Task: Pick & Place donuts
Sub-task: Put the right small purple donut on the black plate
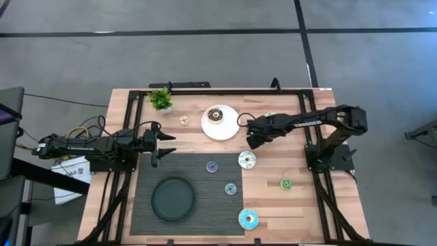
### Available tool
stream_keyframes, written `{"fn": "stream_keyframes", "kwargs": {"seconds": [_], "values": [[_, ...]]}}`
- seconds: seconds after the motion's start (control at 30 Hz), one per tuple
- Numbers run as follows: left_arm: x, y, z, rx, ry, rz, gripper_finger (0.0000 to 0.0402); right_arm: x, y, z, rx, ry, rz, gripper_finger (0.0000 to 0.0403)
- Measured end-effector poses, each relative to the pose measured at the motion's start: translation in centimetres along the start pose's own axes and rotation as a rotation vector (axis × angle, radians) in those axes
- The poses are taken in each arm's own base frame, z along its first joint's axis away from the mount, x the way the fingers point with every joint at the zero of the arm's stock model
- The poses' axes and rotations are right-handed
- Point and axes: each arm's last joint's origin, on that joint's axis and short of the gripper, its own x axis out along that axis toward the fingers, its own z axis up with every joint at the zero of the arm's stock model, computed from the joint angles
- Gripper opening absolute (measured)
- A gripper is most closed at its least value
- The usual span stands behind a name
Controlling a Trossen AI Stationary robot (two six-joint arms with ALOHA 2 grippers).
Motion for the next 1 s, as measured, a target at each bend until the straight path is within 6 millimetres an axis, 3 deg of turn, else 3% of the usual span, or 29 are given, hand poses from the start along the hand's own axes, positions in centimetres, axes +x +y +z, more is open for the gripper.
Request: {"fn": "stream_keyframes", "kwargs": {"seconds": [0.2, 0.43, 0.57, 0.8, 1.0], "values": [[0.0, 0.0, 0.0, 0.003, 0.000, 0.000, 0.0228, -3.7, 3.5, -0.5, -0.192, -0.134, 0.175, 0.0141], [0.0, 0.0, 0.0, -0.004, 0.000, 0.000, 0.0228, -8.0, 9.8, -1.9, -0.540, -0.500, 0.530, 0.0138], [0.0, 0.0, 0.0, 0.009, 0.002, 0.001, 0.0228, -9.4, 13.3, -2.8, -0.624, -0.623, 0.652, 0.0138], [0.0, 0.0, -0.2, 0.010, 0.023, 0.009, 0.0228, -8.9, 20.4, -2.5, -0.736, -0.544, 0.648, 0.0139], [0.1, 0.1, -0.4, 0.029, 0.040, 0.013, 0.0228, -7.1, 26.2, -2.0, -0.825, -0.460, 0.636, 0.0137]]}}
